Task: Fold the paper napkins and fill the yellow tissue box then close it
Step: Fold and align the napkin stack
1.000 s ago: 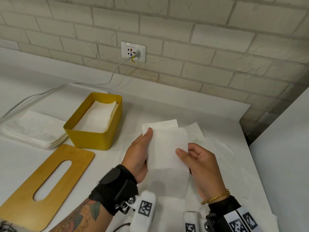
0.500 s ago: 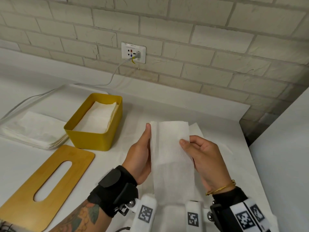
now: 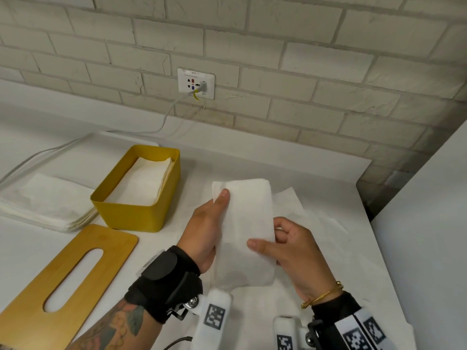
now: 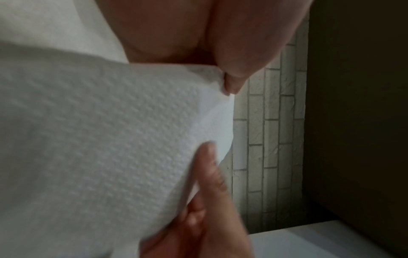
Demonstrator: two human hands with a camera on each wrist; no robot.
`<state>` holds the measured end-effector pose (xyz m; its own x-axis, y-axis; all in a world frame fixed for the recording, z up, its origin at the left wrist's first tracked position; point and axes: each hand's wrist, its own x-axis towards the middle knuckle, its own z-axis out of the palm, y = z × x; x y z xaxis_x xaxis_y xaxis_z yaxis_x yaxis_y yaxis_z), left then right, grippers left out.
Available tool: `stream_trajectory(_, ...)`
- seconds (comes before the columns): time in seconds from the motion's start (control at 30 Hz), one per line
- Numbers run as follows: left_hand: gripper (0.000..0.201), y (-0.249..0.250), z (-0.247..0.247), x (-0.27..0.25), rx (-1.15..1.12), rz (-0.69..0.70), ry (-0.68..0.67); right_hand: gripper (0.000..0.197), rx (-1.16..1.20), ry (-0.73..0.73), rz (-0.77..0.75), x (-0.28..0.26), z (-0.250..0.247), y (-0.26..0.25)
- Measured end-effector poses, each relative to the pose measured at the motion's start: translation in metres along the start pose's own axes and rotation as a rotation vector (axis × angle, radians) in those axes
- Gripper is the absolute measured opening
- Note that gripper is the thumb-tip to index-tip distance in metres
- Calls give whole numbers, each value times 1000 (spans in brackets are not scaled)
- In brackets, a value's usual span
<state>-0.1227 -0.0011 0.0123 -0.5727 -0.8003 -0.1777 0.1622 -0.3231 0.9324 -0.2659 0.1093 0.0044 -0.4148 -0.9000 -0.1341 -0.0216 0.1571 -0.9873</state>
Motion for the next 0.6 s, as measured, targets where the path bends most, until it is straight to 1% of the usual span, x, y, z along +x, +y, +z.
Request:
stream_trajectory(0.07, 46, 6, -3, 4, 24, 46, 44, 28, -62, -31, 52, -4, -5, 12)
stream_trajectory(0.13, 44, 13, -7, 6, 37, 78, 70, 26, -104, -33, 102, -6, -13, 22)
stream_trajectory(0.23, 43, 19, -11, 7, 26, 106, 61, 24, -107, -20, 118, -5, -29, 26)
stream_trajectory(0.27, 43, 20, -11, 6, 27, 114, 57, 28, -117, -2, 98, -4, -33, 23)
stream_trajectory(0.33, 44, 21, -11, 3, 41, 127, 64, 47, -112, 29, 9, -1, -36, 11)
stream_trajectory(0.4, 45, 22, -10, -1, 53, 135, 72, 64, -86, -17, -88, 2, -25, -7)
stream_trajectory(0.43, 46, 23, -10, -4, 66, 141, 70, 66, -67, -74, -114, 5, -16, -14)
stream_trajectory(0.47, 46, 24, -10, -6, 79, 150, 65, 65, -49, -132, -125, 9, -5, -20)
stream_trajectory(0.5, 46, 25, -11, -9, 95, 163, 64, 60, -35, -170, -130, 12, 7, -25)
stream_trajectory(0.53, 44, 26, -14, -11, 108, 181, 79, 50, -36, -175, -137, 18, 19, -28)
stream_trajectory(0.6, 38, 28, -25, -16, 132, 217, 141, 29, -40, -129, -154, 30, 42, -27)
